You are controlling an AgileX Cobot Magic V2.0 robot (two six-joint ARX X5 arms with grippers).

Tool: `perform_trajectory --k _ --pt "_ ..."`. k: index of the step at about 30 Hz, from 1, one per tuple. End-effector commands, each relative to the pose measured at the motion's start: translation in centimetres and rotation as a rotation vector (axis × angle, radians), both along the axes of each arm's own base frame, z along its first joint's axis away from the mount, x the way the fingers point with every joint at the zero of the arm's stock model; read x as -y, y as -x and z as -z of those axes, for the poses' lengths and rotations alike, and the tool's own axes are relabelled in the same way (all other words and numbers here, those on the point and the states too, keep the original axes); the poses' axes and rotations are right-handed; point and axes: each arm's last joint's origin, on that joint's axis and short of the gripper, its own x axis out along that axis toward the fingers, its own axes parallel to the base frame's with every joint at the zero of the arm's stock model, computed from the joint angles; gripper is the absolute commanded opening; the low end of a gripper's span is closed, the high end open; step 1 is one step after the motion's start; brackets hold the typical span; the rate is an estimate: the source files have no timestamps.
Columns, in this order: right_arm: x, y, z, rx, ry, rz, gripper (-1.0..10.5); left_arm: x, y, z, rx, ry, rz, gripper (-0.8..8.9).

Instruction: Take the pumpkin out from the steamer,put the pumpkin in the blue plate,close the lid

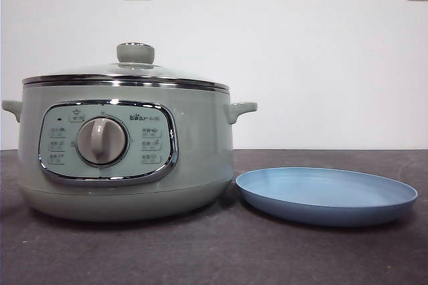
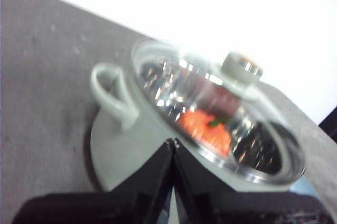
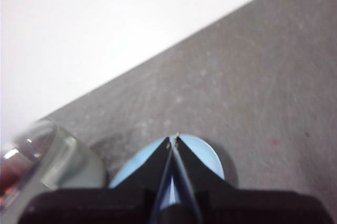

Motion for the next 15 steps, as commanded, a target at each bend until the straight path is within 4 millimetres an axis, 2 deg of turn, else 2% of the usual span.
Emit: perform_trajectory --k 1,11,15 --pt "0.0 -0.1 -1.9 0.000 0.006 -0.003 -0.1 0.0 -0.2 -1.5 -0.001 0.001 -0.010 -0.08" --pt "-0.1 -1.0 -9.7 0.004 0.170 -0.026 0.0 0.0 -1.9 -8.4 0.046 -0.145 0.022 -0.09" --pt "-0.2 -1.6 -12.4 -0.024 0.280 -0.048 0.0 0.1 -3.0 -10.8 0.035 -0.229 0.104 -0.09"
